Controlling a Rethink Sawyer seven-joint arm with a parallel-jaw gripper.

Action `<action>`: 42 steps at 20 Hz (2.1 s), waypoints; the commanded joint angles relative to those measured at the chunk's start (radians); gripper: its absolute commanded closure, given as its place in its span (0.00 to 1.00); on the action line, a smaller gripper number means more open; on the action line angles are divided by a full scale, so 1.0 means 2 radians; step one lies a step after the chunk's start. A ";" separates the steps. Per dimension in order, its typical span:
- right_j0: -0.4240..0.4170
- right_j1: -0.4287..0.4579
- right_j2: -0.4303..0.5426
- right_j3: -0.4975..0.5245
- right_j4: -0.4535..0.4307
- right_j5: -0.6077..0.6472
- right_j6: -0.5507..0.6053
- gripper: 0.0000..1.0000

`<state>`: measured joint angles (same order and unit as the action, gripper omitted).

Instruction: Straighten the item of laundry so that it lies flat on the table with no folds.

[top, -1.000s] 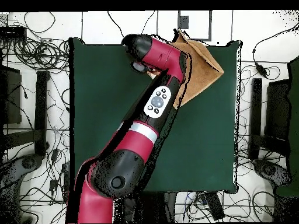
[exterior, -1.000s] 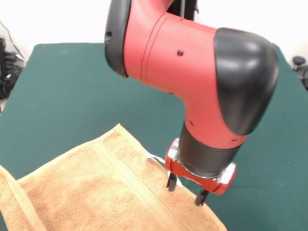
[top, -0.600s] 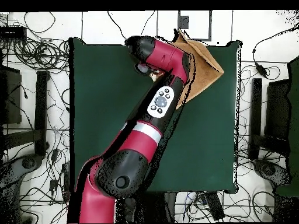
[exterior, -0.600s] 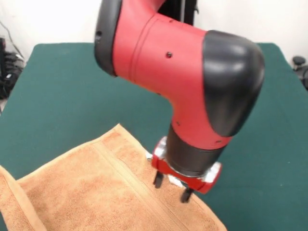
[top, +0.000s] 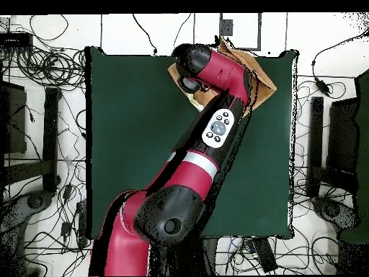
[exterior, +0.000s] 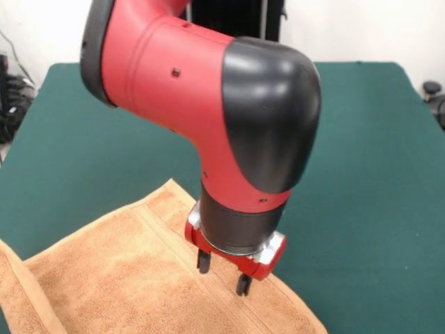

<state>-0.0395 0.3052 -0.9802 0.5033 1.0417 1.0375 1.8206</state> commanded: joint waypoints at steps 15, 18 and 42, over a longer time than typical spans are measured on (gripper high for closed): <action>-0.015 -0.007 0.120 0.056 -0.031 -0.175 0.107 0.00; -0.016 0.004 0.105 0.051 -0.044 -0.167 0.109 0.00; 0.000 0.072 0.122 0.032 -0.064 -0.121 0.172 0.00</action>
<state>-0.1077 0.3022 -0.8746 0.4962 0.9099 0.7399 1.8283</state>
